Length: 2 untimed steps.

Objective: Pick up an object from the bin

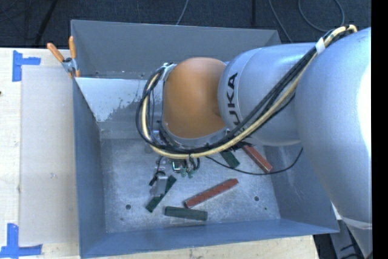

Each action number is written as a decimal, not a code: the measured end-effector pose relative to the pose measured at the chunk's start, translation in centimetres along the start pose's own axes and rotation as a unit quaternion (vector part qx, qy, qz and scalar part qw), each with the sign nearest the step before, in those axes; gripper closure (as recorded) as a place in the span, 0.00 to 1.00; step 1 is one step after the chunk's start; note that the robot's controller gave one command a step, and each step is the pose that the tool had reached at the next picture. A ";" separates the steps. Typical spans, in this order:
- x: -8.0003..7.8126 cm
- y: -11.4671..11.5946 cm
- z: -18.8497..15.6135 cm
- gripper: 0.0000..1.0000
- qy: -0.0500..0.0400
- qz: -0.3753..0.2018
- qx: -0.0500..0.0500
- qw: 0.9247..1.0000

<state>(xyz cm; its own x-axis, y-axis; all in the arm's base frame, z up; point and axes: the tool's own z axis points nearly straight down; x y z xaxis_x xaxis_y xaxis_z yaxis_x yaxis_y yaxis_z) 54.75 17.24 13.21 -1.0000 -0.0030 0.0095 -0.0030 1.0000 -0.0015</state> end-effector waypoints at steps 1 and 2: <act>5.1 -2.7 6.5 0.00 -0.003 -0.219 0.000 0.976; 5.0 -2.7 6.3 1.00 -0.004 -0.217 0.000 0.976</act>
Offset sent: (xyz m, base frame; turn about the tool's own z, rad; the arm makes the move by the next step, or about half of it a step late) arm -0.0506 -0.0267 -0.0621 -0.4412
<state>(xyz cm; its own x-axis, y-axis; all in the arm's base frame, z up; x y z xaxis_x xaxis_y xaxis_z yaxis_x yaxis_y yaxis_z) 49.65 14.56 6.92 -0.9050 -0.4254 0.0024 -0.4254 0.9050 0.0013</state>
